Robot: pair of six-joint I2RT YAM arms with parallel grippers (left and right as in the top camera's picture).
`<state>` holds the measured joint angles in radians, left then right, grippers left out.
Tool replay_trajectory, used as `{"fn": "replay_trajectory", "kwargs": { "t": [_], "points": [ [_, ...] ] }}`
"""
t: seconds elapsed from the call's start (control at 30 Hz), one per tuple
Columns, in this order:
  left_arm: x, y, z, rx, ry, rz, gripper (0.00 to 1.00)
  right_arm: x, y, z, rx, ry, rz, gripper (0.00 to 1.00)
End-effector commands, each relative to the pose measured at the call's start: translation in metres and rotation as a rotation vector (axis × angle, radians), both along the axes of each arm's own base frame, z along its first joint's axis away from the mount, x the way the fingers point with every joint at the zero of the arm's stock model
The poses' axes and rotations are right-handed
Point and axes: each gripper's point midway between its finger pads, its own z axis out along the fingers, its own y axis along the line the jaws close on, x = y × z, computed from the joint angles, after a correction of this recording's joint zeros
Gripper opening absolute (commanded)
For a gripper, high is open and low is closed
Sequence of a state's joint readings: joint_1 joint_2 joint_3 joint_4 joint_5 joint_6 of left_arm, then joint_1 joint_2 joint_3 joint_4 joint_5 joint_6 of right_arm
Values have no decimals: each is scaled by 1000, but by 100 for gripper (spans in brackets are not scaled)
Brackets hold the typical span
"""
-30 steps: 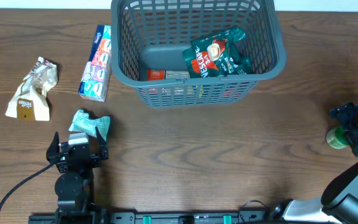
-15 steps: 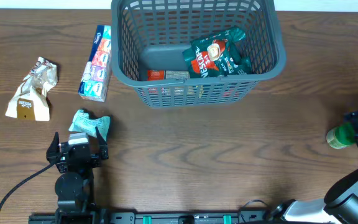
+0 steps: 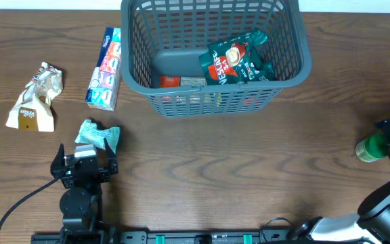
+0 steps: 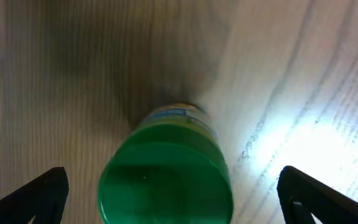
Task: Pack container
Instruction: 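Lower the right gripper around the green-capped jar and grasp it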
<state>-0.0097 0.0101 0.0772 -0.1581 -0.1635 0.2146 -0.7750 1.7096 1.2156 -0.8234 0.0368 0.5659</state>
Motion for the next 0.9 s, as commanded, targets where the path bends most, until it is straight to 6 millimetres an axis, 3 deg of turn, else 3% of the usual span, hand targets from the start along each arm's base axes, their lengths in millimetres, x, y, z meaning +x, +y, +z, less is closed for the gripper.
{"fn": "replay_trajectory", "kwargs": {
  "t": [0.0,0.33,0.87],
  "points": [
    [0,-1,-13,10,33,-4,99,10,8,-8,14,2,52,90],
    [0,-1,-13,10,32,-4,98,30,28,-25,14,48,120,91],
    [0,-1,-13,10,33,-4,98,27,25,-42,21,91,100,89]
  ]
}}
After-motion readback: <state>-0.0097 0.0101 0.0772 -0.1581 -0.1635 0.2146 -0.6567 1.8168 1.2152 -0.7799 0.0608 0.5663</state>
